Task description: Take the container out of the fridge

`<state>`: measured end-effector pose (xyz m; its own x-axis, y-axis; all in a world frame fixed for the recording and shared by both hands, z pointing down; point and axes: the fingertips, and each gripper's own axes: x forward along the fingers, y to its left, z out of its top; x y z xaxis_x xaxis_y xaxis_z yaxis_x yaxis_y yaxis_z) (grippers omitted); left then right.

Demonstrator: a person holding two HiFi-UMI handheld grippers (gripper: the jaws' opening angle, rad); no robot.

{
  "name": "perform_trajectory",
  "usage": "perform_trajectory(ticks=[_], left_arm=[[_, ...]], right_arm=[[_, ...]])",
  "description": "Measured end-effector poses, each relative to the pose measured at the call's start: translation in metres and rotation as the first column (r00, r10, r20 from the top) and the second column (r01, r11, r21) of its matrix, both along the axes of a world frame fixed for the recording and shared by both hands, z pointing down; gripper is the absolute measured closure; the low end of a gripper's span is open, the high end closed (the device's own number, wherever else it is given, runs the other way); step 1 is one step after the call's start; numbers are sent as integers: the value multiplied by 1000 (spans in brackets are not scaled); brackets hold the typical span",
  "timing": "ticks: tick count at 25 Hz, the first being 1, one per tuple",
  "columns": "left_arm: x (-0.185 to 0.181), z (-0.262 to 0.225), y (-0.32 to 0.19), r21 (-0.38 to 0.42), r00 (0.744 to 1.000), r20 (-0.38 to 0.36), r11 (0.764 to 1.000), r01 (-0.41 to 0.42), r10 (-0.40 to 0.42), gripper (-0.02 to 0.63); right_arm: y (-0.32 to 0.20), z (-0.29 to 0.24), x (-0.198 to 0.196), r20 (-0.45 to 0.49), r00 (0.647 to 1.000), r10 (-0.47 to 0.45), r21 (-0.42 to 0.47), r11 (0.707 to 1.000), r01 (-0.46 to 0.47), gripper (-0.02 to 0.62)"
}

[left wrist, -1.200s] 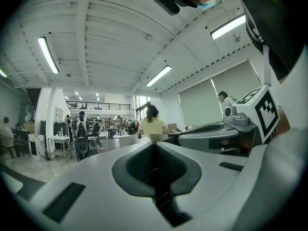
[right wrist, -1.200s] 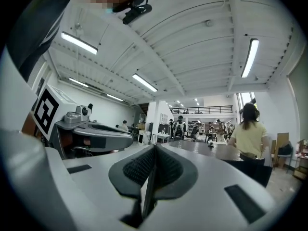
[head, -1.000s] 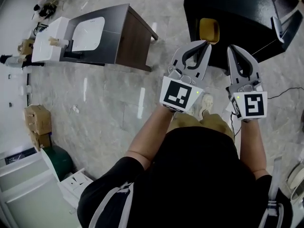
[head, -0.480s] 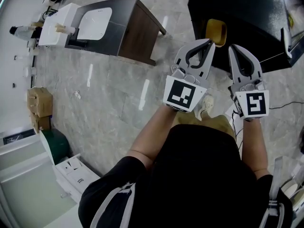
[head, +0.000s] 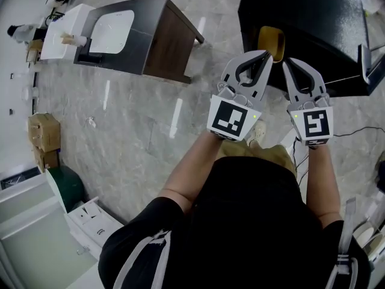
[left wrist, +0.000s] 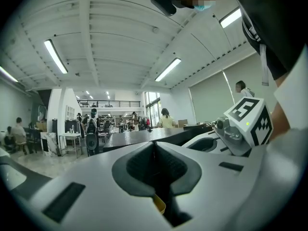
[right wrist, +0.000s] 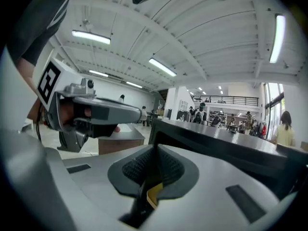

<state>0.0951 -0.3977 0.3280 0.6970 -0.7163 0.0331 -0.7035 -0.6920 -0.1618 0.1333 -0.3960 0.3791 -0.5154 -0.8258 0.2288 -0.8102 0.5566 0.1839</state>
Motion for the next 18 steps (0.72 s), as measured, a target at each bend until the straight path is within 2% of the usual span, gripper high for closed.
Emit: perform_trajectory(ticks=[4, 7, 9, 12, 15, 18], left_arm=[[-6, 10, -11, -18, 1000, 7, 1000, 3, -2, 581], [-19, 16, -19, -34, 1000, -3, 999, 11, -11, 581], [-29, 21, -26, -53, 1000, -11, 998, 19, -19, 581], [-40, 31, -31, -79, 1000, -5, 996, 28, -29, 581], [-50, 41, -35, -102, 999, 13, 994, 32, -31, 581], [-60, 49, -42, -117, 999, 20, 992, 39, -37, 581]], right_arm=[[-16, 37, -11, -152, 986, -76, -73, 995, 65, 557], [-30, 67, -23, -278, 948, -153, -134, 984, 119, 542], [-39, 90, -30, -393, 895, -209, -173, 973, 152, 475], [-48, 128, -36, -523, 801, -291, -237, 952, 191, 473], [-56, 160, -40, -590, 726, -354, -300, 931, 210, 469], [-66, 189, -44, -619, 672, -407, -359, 907, 219, 468]])
